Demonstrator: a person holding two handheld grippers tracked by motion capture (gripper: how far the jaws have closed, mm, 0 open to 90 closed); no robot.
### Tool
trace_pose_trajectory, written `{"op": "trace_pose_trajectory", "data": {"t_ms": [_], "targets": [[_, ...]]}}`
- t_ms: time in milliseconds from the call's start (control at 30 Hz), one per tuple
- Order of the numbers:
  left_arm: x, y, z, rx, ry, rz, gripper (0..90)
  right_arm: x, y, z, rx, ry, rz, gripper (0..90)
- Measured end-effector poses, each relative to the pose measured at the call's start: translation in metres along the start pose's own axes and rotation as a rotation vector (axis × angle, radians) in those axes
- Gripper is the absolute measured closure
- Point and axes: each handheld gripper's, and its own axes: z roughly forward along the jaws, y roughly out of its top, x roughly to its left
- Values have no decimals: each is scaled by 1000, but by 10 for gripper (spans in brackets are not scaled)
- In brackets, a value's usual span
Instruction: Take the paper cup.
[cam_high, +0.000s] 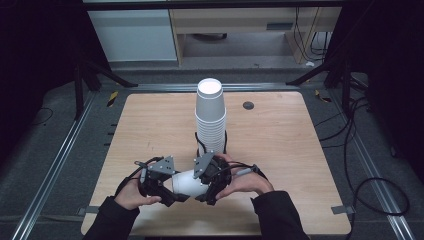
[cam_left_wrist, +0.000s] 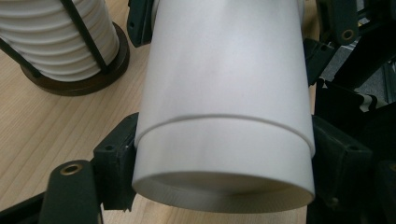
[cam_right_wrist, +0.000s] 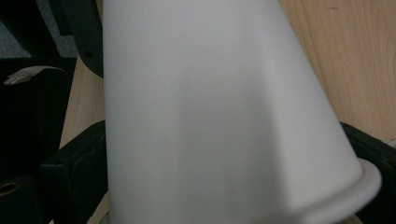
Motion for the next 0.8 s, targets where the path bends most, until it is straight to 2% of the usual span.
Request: {"op": "trace_pose_trajectory", "data": {"t_ms": [267,400,800], "targets": [[1,-1,0,-7,5,-4,226,-1,0,-6,-30,-8,14,33],[1,-1,0,-5,8,0,228,-1,0,-5,-25,-11,9,34],[2,-2,2,27,24,7,230,-1,0,-5,-28,-18,11,26]]}}
